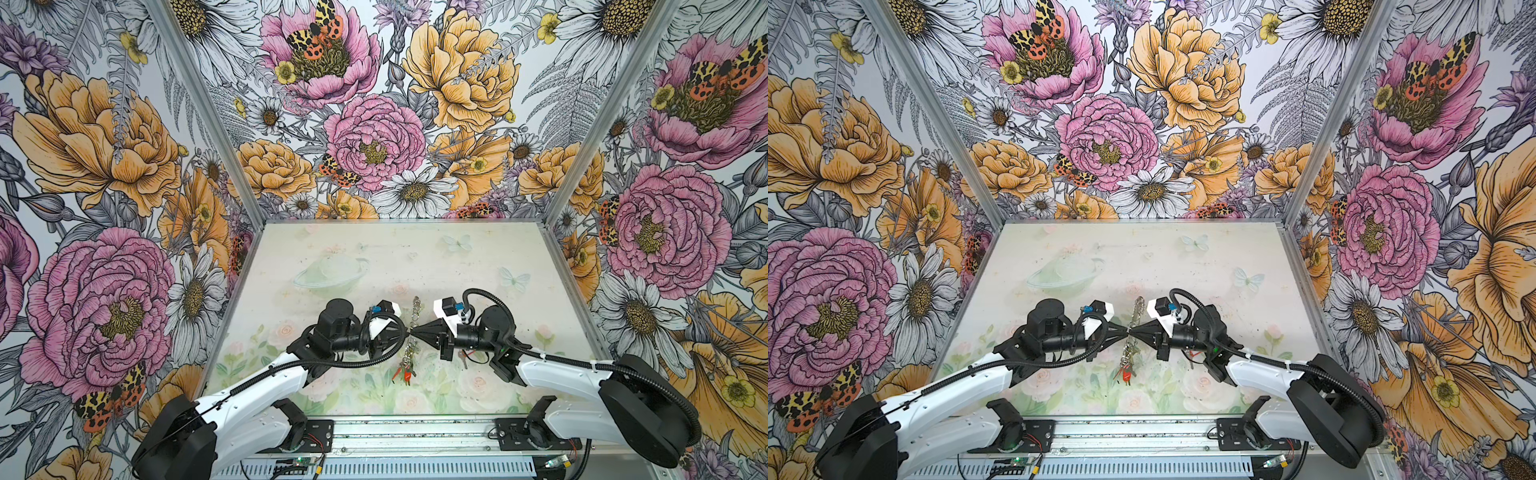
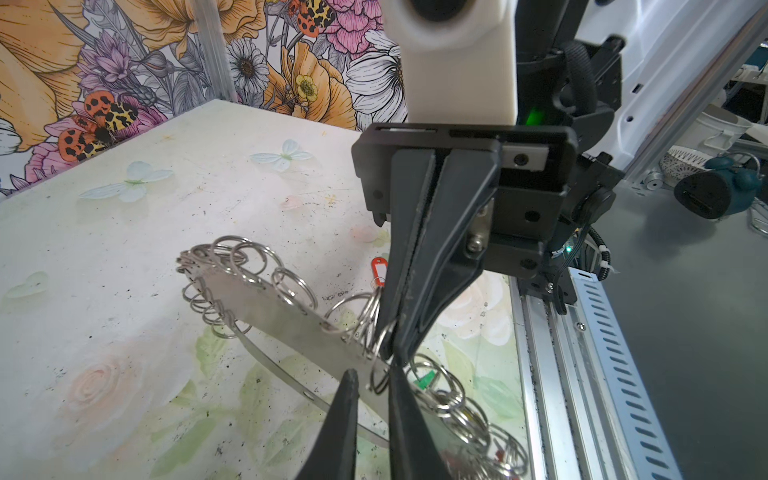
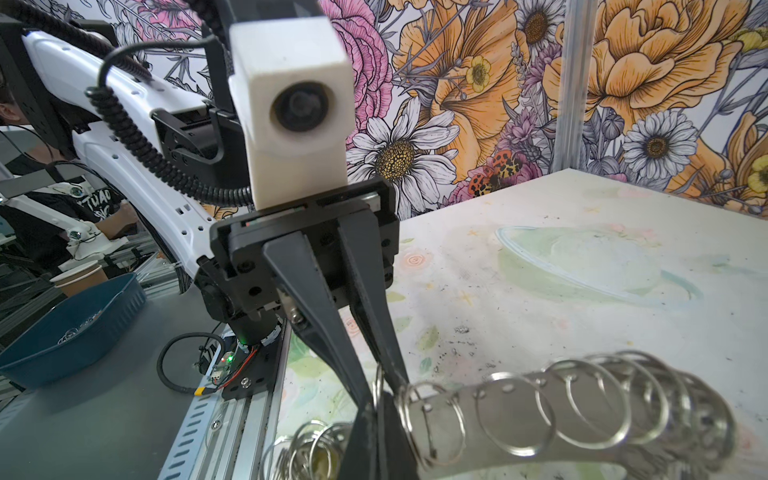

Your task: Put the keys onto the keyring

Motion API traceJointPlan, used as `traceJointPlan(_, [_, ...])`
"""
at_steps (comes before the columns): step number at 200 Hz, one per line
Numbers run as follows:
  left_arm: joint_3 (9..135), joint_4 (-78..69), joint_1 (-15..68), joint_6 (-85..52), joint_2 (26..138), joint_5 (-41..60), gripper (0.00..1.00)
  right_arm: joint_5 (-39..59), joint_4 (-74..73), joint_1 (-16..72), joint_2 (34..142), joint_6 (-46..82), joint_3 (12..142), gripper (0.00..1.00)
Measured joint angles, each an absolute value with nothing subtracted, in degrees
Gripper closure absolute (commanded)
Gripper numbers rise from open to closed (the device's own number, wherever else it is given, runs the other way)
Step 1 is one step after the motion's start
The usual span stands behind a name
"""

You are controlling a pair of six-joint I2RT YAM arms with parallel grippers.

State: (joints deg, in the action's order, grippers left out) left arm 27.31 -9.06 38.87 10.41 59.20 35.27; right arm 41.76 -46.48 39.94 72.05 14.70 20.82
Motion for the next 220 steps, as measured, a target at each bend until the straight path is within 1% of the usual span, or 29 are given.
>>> traceJointPlan(38, [27.3, -9.0, 38.9, 9.8, 60.6, 36.1, 1.00, 39.5, -44.5, 40.1, 72.3, 13.4, 20.8, 1.00])
traceJointPlan(65, [27.3, -8.3, 38.9, 9.8, 62.0, 36.0, 1.00, 38.5, -41.3, 40.3, 72.4, 11.6, 21.0, 1.00])
traceJointPlan(77, [27.4, -7.1, 38.9, 10.0, 62.7, 35.6, 1.00, 37.9, -37.1, 40.6, 72.1, 10.3, 22.0, 0.93])
traceJointPlan(94, [28.5, -4.4, 39.0, 11.0, 63.5, 34.9, 1.00, 36.3, -28.4, 41.1, 70.6, 7.4, 24.3, 0.86])
traceJointPlan(111, [30.4, -0.9, 39.0, 13.0, 64.2, 33.6, 1.00, 34.6, -21.0, 41.3, 68.3, 4.6, 26.3, 0.82])
traceJointPlan(131, [31.9, 3.2, 39.4, 15.4, 64.8, 31.9, 1.00, 33.3, -15.3, 41.3, 66.1, 1.8, 27.5, 0.81])
traceJointPlan(163, [36.1, 11.0, 41.4, 20.1, 67.6, 28.1, 1.00, 32.6, -9.4, 41.3, 66.0, -1.2, 28.8, 0.83])
traceJointPlan(203, [40.2, 17.5, 42.9, 25.4, 69.4, 24.9, 1.00, 33.0, -7.0, 41.3, 66.6, -3.2, 29.0, 0.90])
traceJointPlan(220, [41.3, 19.1, 42.9, 27.1, 70.0, 24.5, 1.00, 33.8, -7.1, 41.3, 67.7, -3.6, 29.0, 0.90])
